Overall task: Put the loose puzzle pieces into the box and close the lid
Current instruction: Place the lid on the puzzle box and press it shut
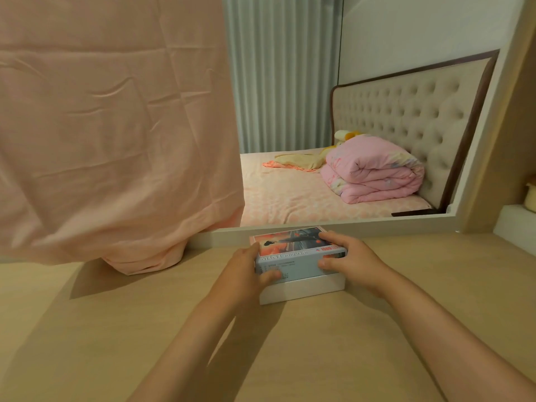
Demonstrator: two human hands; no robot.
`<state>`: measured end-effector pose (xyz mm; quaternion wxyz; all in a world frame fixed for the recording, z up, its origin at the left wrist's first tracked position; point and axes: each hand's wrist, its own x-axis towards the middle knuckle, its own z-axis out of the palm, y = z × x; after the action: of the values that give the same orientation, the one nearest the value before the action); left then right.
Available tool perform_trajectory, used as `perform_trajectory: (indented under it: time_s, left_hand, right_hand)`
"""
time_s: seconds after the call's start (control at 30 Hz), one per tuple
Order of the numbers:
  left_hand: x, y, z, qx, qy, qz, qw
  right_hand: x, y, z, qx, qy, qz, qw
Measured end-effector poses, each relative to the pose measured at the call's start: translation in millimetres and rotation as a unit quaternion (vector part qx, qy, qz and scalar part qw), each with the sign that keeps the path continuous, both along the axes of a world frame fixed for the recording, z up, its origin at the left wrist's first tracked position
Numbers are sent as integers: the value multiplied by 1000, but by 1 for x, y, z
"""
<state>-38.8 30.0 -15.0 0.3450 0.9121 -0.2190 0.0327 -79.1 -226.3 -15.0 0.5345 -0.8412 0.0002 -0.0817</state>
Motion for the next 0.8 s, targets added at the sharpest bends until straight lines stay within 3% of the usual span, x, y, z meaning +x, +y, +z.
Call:
perform_trajectory:
  time_s: [0.3, 0.53, 0.8]
  left_hand:
    - [-7, 1, 4, 84, -90, 9, 992]
    - [-11, 3, 9, 80, -114, -5, 990]
    - [-17, 6, 3, 46, -132, 1, 990]
  right_hand:
    - [-10, 1, -5, -72, -12, 17, 997]
    - [-20, 2, -1, -170, -33, -9, 985]
    - [-25, 6, -3, -188, -48, -20, 981]
